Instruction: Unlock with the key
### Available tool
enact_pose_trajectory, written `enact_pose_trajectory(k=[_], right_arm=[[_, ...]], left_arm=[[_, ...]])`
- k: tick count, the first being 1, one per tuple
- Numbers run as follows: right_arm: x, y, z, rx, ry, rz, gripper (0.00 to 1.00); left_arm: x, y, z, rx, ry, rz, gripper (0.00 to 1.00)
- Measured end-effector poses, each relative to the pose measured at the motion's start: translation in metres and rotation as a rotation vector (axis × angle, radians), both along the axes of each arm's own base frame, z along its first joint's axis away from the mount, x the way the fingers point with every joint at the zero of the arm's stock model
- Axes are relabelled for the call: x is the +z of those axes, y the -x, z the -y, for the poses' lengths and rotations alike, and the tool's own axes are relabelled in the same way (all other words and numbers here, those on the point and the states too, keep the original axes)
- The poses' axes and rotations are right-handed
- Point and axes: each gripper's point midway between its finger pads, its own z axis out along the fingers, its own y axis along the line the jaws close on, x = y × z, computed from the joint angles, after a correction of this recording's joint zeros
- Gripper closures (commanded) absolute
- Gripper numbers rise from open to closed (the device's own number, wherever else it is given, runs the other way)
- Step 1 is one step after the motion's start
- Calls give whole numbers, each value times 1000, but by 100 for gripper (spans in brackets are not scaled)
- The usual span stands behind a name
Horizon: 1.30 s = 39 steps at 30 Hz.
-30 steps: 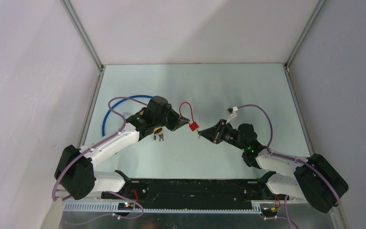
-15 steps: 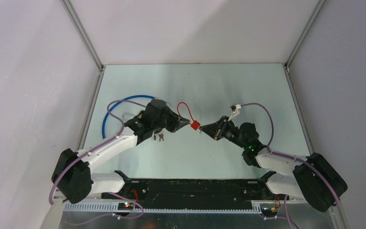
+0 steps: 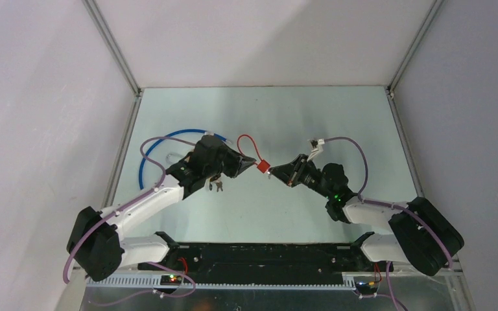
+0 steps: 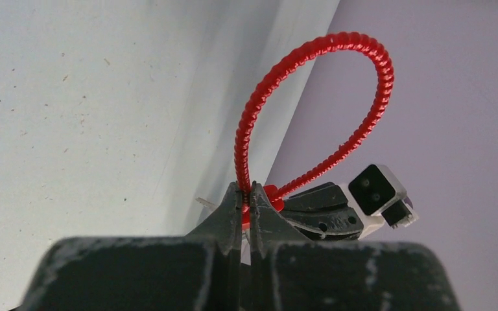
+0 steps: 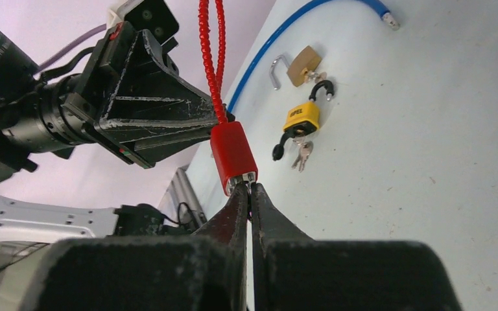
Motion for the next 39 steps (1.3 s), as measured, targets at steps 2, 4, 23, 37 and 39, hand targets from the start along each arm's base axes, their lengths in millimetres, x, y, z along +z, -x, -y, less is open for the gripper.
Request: enact_pose_trajectory(k=[2,4,23,37,39], right_arm=[[2,-1,0,9,-25,-27,100],[5,-2,0,25,-60,-60,100],[89,5,-5,287,-456,-200,68],[114,17,12,220,-349,-3,37],[113,17,16,182,-293,39,38]], left_arm=[[3,-3,0,-2,5,19,100],[8,-5,1,-8,11,47,100],[112,5,-3,-118,98,515,100],[67,-17,-42,15,20,350,100],[56,-19,-43,24,4,303,100]])
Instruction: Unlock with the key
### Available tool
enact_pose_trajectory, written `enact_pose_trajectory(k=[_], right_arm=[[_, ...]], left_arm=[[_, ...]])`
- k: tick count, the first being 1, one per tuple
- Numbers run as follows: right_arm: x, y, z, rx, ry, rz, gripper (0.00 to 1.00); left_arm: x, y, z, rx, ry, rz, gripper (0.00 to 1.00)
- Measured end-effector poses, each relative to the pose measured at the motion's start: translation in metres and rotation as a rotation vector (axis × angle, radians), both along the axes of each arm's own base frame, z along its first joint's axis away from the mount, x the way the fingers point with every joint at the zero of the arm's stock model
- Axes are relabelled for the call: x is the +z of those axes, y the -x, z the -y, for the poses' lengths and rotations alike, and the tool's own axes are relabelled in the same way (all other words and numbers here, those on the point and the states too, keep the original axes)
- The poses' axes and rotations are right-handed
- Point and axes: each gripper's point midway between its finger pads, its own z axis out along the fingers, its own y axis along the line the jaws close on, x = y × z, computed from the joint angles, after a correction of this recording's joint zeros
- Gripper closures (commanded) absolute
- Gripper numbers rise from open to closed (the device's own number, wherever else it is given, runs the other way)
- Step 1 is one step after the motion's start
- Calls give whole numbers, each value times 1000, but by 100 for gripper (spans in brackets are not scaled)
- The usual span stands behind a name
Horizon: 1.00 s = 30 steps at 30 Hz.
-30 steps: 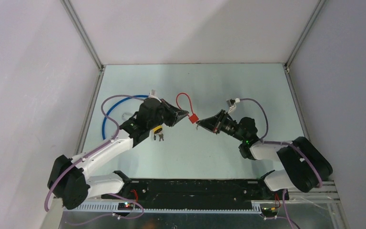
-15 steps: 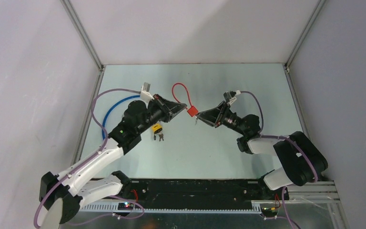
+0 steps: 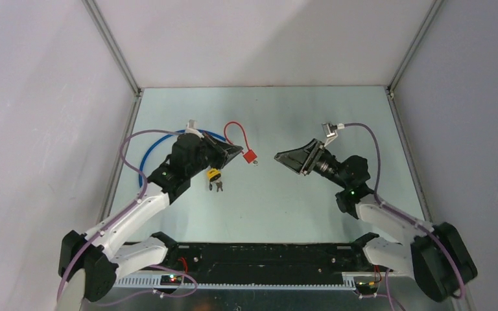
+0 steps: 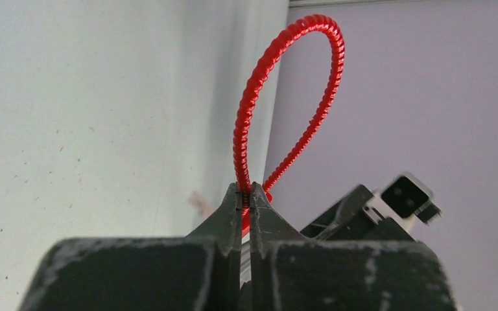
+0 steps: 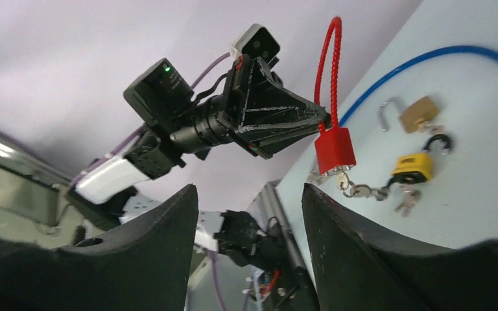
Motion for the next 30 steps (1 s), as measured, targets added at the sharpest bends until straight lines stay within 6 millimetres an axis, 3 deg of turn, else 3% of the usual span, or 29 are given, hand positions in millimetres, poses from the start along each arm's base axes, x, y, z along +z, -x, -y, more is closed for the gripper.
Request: enact_pose_trajectory(k=[6,12,21,30], right_arm=[[-18,4,8,-173,239,198,43],[-45,14,-4,-251,526,481,48],[-91,23,-37,-261,864,867,51],[-99,9,-47,-365,998,1037,59]], left_arm=[[-25,-1,3,-4,-17,-120,100],[-37,3,10,-31,2,-201,100],[-38,5,12,-35,23,-228,100],[-34,8,14,-49,37,-230,100]])
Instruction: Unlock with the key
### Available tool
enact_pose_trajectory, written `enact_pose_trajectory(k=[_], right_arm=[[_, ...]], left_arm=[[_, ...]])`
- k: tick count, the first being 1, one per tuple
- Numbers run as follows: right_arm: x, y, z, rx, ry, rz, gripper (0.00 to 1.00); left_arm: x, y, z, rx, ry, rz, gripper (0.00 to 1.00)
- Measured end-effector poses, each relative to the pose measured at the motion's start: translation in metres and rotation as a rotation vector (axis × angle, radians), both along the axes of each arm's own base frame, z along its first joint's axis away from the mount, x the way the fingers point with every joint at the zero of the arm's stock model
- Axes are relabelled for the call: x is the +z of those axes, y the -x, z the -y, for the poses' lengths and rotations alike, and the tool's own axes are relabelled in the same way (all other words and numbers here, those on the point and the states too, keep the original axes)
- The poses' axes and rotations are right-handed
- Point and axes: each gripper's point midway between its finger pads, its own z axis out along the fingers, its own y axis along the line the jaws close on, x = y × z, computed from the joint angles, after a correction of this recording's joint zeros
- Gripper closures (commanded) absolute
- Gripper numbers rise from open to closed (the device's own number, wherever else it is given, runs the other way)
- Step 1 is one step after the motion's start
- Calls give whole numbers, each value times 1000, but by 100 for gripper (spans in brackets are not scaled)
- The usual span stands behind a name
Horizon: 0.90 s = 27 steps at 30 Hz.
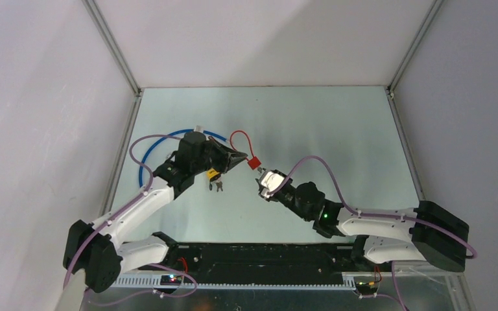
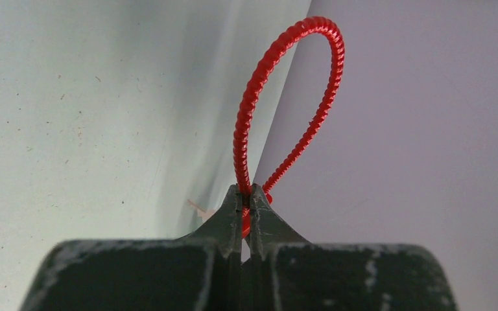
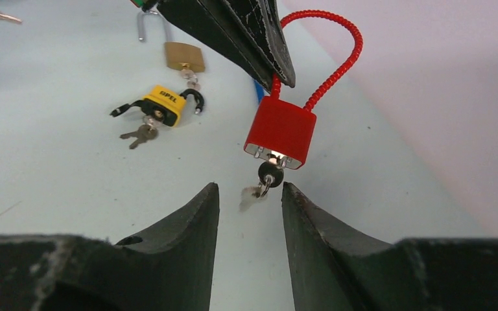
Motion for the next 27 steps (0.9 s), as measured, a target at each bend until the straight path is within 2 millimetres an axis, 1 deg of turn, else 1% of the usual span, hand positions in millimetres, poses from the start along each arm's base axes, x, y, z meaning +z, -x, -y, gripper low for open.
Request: enact_pose_trajectory(k=[3,9,16,20,23,27], right_arm=[[-1,-6,0,-32,16,39,62],[2,-12,-2,-65,20,93,68],[7,-16,-5,-87,4,133,72],[8,-18,-5,-100,2,151,81],[8,-20,-6,-110,-4,156,91],[7,-20,-7,-116,-18,145,100]], left_arm=[[3,1,0,0,5,8,100],[12,3,-2,1,17,31,100],[13,3,-2,0,19,33,100],[14,4,-2,0,20,35,100],[15,4,-2,1,21,38,100],[16,4,-3,2,23,42,100]])
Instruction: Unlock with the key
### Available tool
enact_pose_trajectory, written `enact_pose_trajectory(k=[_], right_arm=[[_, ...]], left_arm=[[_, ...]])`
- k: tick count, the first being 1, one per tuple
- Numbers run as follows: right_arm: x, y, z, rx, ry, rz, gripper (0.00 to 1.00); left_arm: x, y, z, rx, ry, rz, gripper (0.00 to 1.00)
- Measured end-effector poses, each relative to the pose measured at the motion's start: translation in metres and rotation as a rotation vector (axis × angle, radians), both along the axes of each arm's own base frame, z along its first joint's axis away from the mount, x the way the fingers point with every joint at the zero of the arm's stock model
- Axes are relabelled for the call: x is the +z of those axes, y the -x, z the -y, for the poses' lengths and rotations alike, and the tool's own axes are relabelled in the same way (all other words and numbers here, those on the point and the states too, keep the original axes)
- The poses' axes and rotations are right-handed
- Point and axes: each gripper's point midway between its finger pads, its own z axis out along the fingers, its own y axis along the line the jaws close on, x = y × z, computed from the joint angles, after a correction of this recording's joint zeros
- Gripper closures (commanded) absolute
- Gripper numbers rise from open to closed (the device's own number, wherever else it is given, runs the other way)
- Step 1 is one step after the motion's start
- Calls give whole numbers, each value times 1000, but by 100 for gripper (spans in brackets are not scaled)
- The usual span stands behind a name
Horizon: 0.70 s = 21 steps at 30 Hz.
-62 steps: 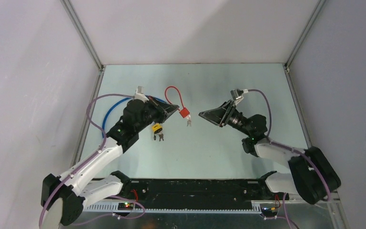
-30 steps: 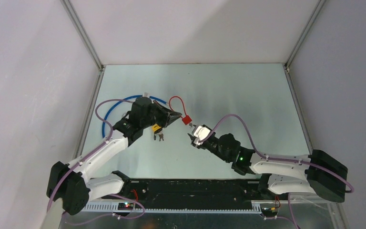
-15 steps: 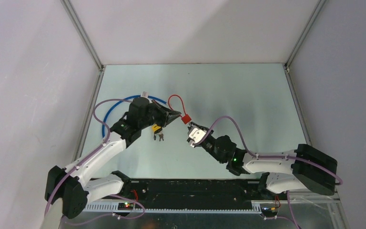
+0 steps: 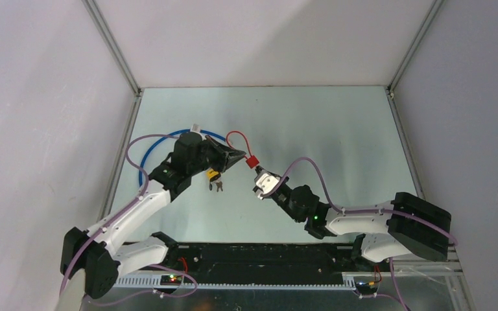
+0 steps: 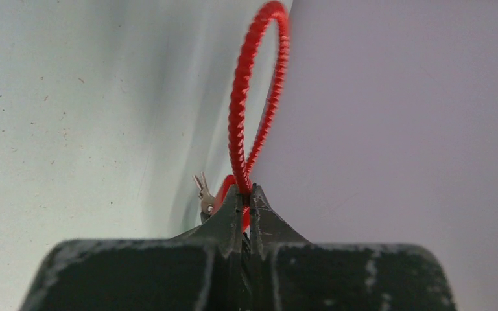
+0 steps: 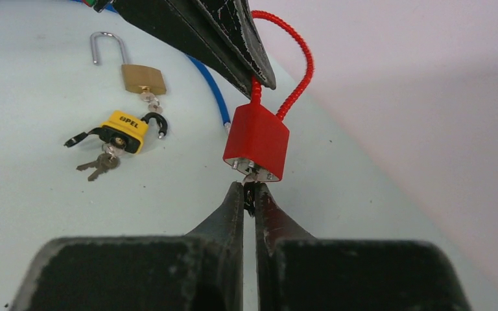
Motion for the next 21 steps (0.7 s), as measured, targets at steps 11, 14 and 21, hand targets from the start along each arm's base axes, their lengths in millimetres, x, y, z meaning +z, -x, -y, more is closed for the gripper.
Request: enact_pose_trajectory(k=[11,14,21], right_arm=[[12,13,-5,77,-248,-220,100],[17,15,-5,101,-321,-286,100],[22,24,-10,155,-353,-322,100]], left_arm=[[11,9,-3,-11,43,70,100],[13,11,-4,-14,55,96,100],[17,17,-6,-30,60,137,100]])
